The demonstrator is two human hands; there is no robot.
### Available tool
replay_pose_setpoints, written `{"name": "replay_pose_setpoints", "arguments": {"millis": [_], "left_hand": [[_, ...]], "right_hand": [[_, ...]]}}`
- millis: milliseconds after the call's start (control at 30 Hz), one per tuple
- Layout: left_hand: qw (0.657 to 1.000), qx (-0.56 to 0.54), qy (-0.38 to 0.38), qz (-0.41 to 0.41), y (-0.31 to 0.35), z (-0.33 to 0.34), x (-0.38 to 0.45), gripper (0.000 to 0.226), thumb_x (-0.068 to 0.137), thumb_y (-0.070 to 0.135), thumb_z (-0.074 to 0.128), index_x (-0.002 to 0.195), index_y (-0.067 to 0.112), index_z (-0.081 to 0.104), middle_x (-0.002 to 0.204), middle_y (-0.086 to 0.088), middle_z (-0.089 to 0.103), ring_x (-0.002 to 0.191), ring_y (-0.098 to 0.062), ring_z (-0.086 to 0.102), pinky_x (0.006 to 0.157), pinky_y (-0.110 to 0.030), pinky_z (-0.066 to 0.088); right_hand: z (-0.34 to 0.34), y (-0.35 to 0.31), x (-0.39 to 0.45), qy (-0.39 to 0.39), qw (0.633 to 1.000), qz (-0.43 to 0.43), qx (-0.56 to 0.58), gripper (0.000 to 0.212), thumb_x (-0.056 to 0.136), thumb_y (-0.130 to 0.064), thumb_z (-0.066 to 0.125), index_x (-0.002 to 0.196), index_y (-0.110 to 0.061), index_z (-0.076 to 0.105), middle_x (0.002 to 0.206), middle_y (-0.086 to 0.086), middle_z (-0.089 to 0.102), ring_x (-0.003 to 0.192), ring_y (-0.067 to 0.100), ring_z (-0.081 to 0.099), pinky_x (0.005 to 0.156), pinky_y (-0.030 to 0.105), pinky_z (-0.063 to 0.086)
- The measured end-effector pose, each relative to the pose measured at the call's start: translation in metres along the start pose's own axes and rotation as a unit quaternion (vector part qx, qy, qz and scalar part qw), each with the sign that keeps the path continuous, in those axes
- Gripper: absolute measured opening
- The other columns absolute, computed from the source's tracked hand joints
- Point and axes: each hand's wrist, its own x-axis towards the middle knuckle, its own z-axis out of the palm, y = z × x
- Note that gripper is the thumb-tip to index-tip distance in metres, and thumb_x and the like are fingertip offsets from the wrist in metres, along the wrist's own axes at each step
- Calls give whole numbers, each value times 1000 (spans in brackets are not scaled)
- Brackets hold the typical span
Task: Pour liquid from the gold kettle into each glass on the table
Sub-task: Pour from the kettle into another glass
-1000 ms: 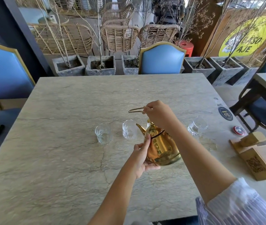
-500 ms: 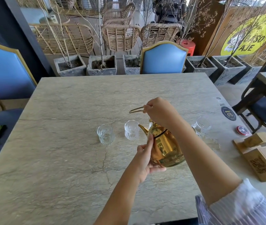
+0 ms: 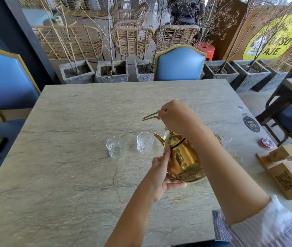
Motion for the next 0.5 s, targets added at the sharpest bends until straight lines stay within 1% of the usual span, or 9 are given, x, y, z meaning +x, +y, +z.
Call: {"name": "replay_pose_setpoints", "arguments": {"millis": [67, 200, 267, 367, 500], "left_hand": [[1000, -1, -4, 1, 1, 1, -2, 71, 86, 66, 57, 130, 12, 41, 122, -23, 66, 104, -40, 74, 85, -53, 62], [1000, -4, -13, 3, 5, 3, -5, 64, 88, 63, 57, 125, 13, 42, 123, -26, 65, 106, -41, 72, 81, -49, 64], [1000, -6, -18, 4, 6, 5, -7, 68, 84, 64, 59, 126, 13, 42, 124, -27, 65, 105, -41, 73, 81, -49, 64], [1000, -2, -23, 7, 6, 6, -8, 79, 74, 66, 61, 128, 13, 42, 124, -27, 65, 103, -41, 74, 80, -48, 64], [1000, -5, -23, 2, 7, 4, -6, 68, 87, 63, 58, 130, 14, 41, 127, -28, 63, 106, -42, 72, 74, -45, 66]], "right_hand": [[-3, -1, 0, 1, 1000, -5, -6, 35, 93, -23, 46, 93, 2, 70, 69, 10, 60, 64, 28, 54, 51, 27, 36], [-11, -2, -1, 7, 1000, -9, -2, 33, 93, -23, 46, 92, 0, 71, 71, 11, 61, 67, 31, 57, 52, 27, 36], [-14, -4, -2, 9, 1000, -10, 1, 33, 93, -22, 46, 93, 0, 71, 71, 11, 61, 66, 30, 57, 53, 27, 38], [-17, -6, -2, 10, 1000, -13, 0, 33, 93, -21, 45, 93, 0, 70, 70, 10, 60, 65, 29, 55, 51, 26, 36], [-16, -4, -2, 16, 1000, -20, 3, 33, 93, -21, 46, 90, 2, 69, 73, 13, 63, 69, 31, 58, 52, 27, 38]]}}
